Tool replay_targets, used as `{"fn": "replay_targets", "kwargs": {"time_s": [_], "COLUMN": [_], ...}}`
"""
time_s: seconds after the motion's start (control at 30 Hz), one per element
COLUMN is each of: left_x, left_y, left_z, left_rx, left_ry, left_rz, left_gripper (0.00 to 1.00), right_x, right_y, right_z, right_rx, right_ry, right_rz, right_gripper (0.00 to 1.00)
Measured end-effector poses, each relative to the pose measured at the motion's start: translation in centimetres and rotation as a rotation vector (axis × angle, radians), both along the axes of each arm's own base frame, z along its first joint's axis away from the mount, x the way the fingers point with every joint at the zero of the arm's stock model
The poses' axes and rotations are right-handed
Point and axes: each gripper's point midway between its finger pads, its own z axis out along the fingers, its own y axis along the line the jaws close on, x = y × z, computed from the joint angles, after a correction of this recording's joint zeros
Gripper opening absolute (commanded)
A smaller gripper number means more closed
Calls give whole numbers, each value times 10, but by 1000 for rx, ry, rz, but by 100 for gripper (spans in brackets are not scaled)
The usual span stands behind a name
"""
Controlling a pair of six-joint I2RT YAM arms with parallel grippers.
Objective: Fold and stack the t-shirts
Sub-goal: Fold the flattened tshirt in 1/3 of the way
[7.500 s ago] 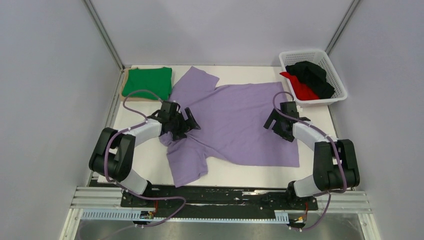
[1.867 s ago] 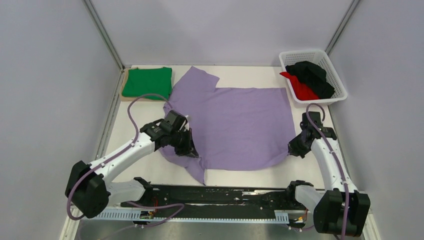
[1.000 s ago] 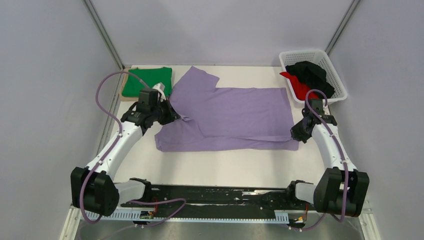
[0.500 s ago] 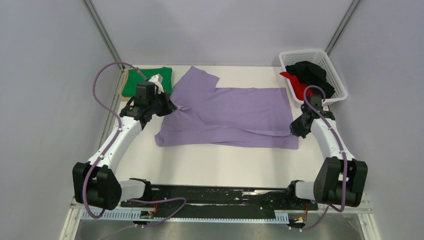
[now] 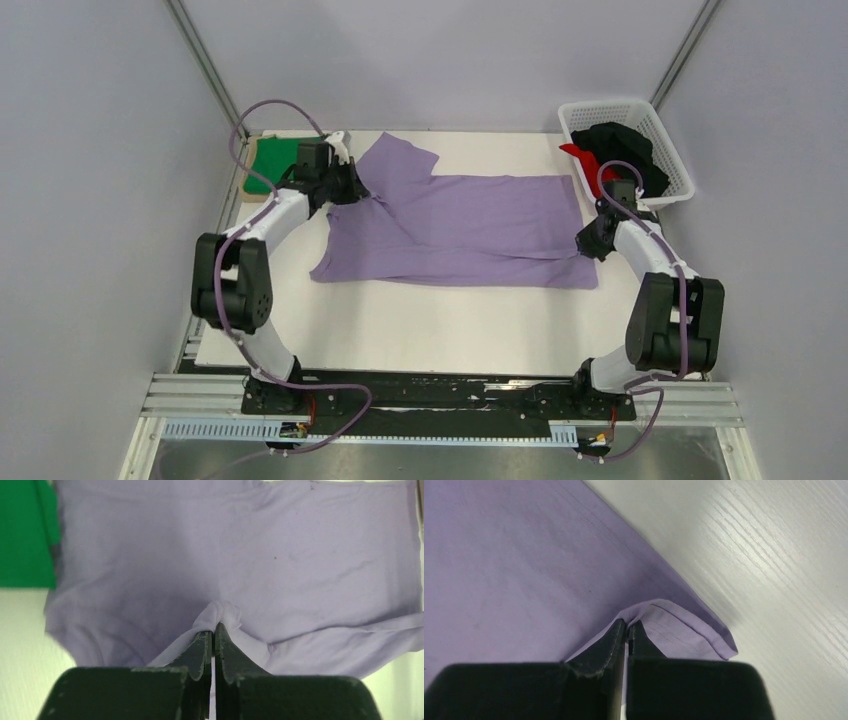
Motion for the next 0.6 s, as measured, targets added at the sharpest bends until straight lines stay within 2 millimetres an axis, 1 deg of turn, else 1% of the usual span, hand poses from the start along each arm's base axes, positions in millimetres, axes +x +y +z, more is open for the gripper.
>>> {"fn": "replay_targets", "kwargs": {"time_s": [0.03, 0.07, 0.1, 0.13, 0.17, 0.2, 0.23, 0.27, 0.3, 0.33, 0.4, 0.43, 0.53, 0.57, 0.6], "left_x": [10, 21, 33, 48, 62, 80, 86, 95, 101, 106, 108, 109, 107, 103, 95], "left_y": [-4, -8, -11, -14, -16, -18, -18, -18, -18, -17, -14, -12, -11, -11, -11], "left_z": [-3, -9, -13, -19, -23, -29, -30, -35, -37, -39, -39, -37, -28, -24, -19], "left_rx": [3, 7, 16, 23, 35, 47, 52, 59, 64, 68, 80, 79, 72, 65, 55], "left_ry": [-14, -18, -22, -23, -25, -21, -27, -19, -18, -13, -6, 1, 0, -3, 0], "left_rz": [-26, -55, -80, -100, -113, -122, -125, -124, -125, -115, -101, -89, -74, -71, -65], "left_gripper": [9, 12, 18, 30, 36, 47, 53, 70, 85, 96, 99, 100, 100, 100, 100], "right_x": [3, 7, 9, 12, 15, 18, 20, 22, 23, 26, 27, 26, 26, 25, 22], "right_y": [-1, -1, -3, -4, -7, -10, -12, -16, -18, -21, -24, -26, -27, -26, -24], "right_z": [-2, -5, -6, -8, -9, -9, -8, -7, -5, -3, 1, 3, 16, 22, 27], "right_rx": [-2, -5, -10, -19, -30, -48, -59, -77, -90, -105, -123, -132, -142, -142, -138], "right_ry": [-4, -3, -4, -4, -6, -9, -12, -18, -24, -33, -43, -48, -84, -104, -123], "right_rz": [1, 3, 3, 5, 5, 6, 3, 0, -5, -8, -19, -16, -21, -20, -17], "right_gripper": [9, 16, 23, 27, 33, 41, 50, 60, 70, 80, 97, 99, 100, 100, 100]}}
